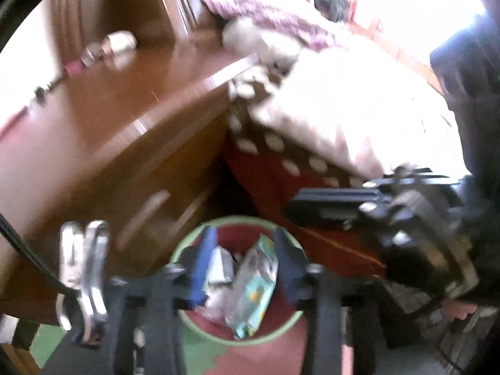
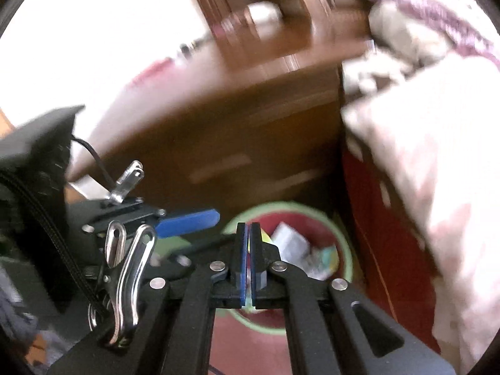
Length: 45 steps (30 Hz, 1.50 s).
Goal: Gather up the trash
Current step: 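Raise both open grippers out of the bin toward the nightstand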
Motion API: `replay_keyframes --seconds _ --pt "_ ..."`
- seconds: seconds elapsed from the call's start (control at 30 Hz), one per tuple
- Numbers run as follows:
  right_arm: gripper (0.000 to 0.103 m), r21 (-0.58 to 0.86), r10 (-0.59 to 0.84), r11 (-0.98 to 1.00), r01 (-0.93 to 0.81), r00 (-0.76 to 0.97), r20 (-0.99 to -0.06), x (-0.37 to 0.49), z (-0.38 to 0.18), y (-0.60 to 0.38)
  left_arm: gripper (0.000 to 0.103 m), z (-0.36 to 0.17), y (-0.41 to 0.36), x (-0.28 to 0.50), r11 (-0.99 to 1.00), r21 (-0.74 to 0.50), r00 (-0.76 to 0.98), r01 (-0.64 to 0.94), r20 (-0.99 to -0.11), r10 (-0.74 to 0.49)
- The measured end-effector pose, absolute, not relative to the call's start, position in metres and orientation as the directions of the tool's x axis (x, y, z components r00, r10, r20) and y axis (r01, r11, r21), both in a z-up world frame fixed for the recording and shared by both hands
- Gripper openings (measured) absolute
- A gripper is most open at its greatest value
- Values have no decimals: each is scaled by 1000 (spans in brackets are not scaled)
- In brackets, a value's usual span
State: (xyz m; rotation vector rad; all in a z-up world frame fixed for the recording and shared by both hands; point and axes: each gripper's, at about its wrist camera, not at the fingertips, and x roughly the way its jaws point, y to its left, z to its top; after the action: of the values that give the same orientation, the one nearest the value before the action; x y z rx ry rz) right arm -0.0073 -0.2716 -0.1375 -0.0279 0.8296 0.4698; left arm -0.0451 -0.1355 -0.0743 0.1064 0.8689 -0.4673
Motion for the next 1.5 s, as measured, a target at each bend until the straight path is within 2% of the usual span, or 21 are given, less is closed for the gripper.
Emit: replay_keyframes --seconds 0.1,0.17,0.4,0.6,0.87,1.13,1.33,1.5 --pt "8 158 429 887 -434 646 -631 -17 -108 -270 70 -50 -127 -48 899 -69 610 432 -712 -348" --pt "9 160 445 883 -442 676 -587 -18 -90 -268 70 -36 -120 -46 909 -48 642 415 -693 -329" --pt "9 193 469 878 -438 706 -531 1 -50 -247 70 -10 -100 -30 938 -32 681 344 -679 -273" --pt "9 169 486 870 -462 753 -443 5 -18 -224 70 5 -75 -20 952 -65 708 298 -654 -267" --pt "9 204 520 853 -480 750 -409 17 -7 -205 70 10 -55 -21 956 -114 717 271 -638 -279" --pt "13 224 528 849 -479 746 -407 26 -8 -199 70 22 -48 -33 967 -22 783 252 -583 -217" --pt "13 274 550 834 -479 754 -359 33 3 -199 67 33 -29 -34 953 -125 764 276 -573 -296" --pt "17 298 580 813 -501 746 -329 41 13 -186 67 54 -2 -32 974 -109 819 197 -527 -225"
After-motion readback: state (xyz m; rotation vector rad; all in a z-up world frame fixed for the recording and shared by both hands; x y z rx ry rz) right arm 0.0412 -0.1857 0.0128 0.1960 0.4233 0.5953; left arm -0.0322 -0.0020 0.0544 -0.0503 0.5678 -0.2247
